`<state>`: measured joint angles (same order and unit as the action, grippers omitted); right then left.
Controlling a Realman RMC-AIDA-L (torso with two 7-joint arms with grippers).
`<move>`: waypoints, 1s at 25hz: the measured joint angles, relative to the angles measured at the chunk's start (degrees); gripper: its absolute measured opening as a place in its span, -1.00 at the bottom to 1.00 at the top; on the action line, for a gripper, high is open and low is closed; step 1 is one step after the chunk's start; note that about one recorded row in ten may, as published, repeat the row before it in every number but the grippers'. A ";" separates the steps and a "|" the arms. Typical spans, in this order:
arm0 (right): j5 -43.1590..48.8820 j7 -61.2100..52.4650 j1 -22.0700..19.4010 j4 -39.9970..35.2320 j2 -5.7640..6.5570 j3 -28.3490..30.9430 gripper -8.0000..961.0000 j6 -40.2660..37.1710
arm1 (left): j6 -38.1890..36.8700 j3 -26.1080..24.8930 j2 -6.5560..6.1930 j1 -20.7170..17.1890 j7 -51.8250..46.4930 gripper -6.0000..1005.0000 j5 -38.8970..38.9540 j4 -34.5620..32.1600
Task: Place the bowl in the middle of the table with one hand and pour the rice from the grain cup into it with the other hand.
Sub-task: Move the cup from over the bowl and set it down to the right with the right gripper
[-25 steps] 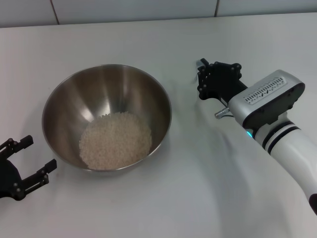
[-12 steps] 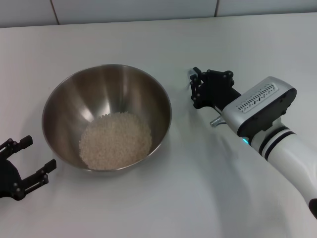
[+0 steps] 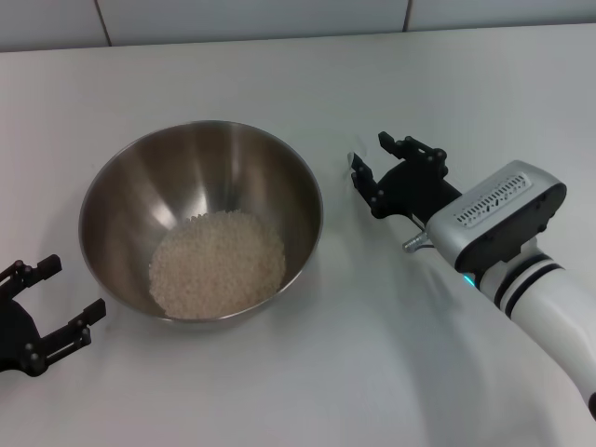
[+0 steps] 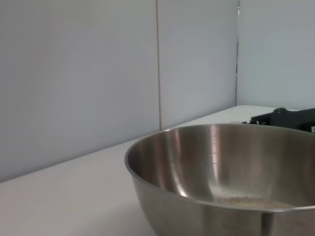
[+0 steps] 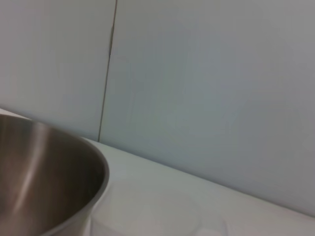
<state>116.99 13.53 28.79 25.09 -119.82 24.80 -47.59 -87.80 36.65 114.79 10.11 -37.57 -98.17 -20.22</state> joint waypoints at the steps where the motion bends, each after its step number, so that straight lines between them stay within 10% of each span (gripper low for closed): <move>1: 0.00 0.01 -0.31 0.22 0.06 -0.19 -0.42 -0.03 | 0.00 0.00 0.00 0.00 0.00 0.60 0.00 0.00; 12: 1.38 0.44 -8.43 2.62 0.50 -0.80 0.47 -8.97 | 0.00 -0.05 0.05 -0.10 0.00 0.60 0.00 0.00; 25: 20.87 -26.27 -11.58 -7.69 2.63 -4.30 0.65 -26.50 | -0.50 0.00 0.08 -0.69 -0.05 0.60 0.00 0.00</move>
<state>137.86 -12.75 17.21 17.40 -117.19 20.50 -74.09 -88.30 36.65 114.87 9.42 -37.62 -98.18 -20.21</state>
